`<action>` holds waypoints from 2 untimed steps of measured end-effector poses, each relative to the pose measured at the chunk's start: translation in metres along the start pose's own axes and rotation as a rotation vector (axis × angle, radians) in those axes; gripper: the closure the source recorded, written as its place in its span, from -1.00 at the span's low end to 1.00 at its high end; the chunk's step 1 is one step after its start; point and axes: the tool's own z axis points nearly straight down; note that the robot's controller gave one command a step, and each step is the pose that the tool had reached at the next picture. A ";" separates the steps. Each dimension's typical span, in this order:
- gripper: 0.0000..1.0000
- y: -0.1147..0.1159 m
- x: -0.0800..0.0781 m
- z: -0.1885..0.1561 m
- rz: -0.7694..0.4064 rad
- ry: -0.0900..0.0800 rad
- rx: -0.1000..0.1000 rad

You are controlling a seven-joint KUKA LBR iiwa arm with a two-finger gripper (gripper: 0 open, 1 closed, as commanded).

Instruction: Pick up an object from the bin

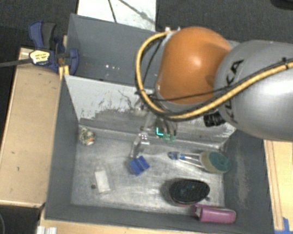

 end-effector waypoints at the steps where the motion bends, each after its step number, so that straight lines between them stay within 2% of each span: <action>1: -1.00 -0.041 0.010 0.143 -0.236 -0.014 0.000; 2: 1.00 -0.038 0.009 0.140 -0.234 -0.018 -0.004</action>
Offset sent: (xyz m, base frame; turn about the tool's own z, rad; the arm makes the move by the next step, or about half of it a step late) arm -0.0136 -0.0405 -0.1448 -0.2382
